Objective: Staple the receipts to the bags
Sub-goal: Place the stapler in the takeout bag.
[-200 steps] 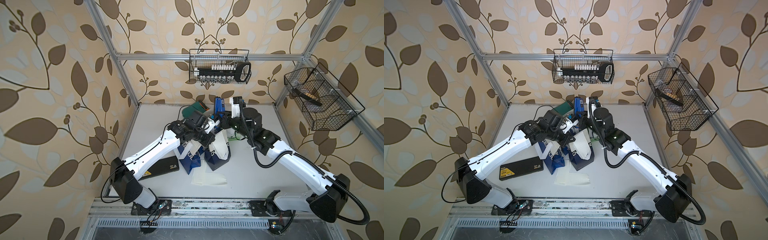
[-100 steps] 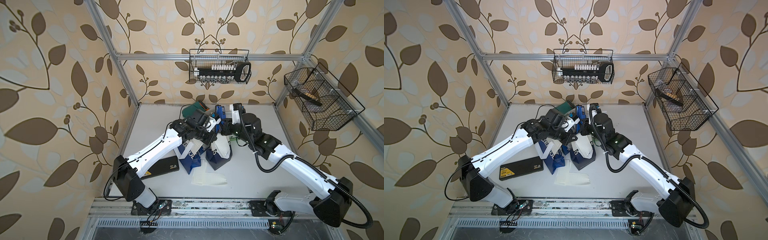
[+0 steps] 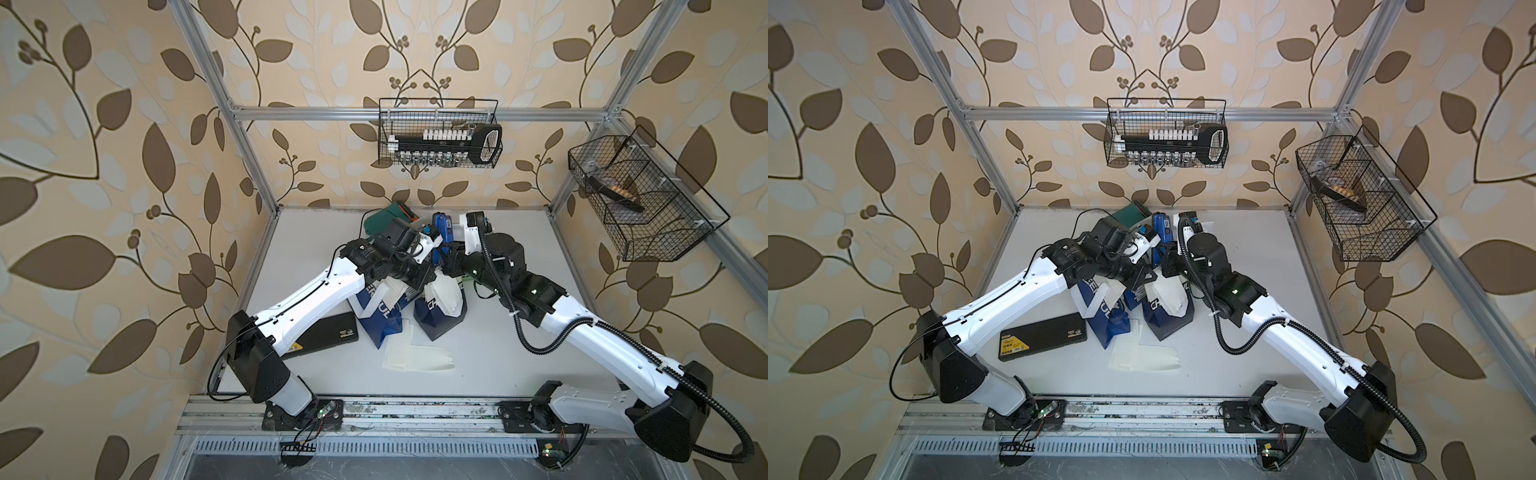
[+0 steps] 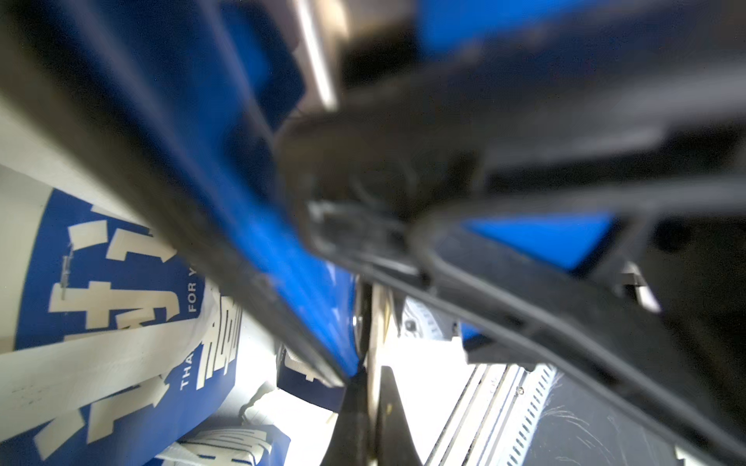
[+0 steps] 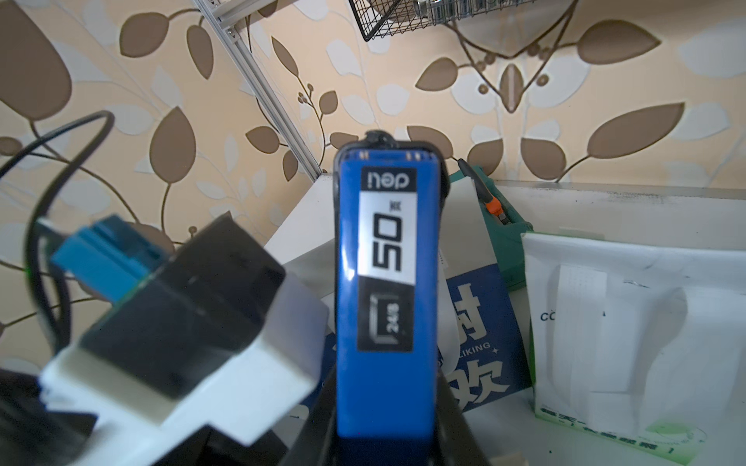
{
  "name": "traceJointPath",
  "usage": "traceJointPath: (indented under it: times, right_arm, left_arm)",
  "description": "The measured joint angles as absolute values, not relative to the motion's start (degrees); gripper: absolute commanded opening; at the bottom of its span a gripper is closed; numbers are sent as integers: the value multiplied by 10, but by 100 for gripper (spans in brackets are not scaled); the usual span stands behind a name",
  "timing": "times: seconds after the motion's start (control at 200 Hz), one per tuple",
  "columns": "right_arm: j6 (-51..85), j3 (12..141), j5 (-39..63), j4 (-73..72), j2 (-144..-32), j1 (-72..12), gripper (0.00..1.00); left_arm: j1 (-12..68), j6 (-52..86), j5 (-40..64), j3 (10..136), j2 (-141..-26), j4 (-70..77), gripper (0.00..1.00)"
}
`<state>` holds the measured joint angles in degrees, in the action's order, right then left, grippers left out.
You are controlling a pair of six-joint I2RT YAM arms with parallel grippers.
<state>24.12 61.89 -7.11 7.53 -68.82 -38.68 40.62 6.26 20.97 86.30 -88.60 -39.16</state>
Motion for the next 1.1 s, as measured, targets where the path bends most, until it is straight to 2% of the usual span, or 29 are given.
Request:
traceJointPath:
  times: [0.495,0.55,0.625,0.74,1.02,1.1]
  right_arm:
    - [182,576,-120,79,-679,-423,0]
    - [166,570,-131,80,-679,-432,6]
    - [146,564,-138,81,-679,-441,19]
    - [115,558,-137,81,-670,-448,31]
    - [52,558,-127,102,-619,-449,41]
    - [43,558,-124,110,-612,-449,48]
  left_arm:
    - [393,49,241,832,-877,-331,0]
    - [393,39,241,802,-865,-304,0]
    - [393,18,241,759,-842,-269,0]
    - [393,-14,241,713,-814,-219,0]
    - [362,-41,269,629,-798,-67,0]
    - [350,-39,284,606,-798,-20,0]
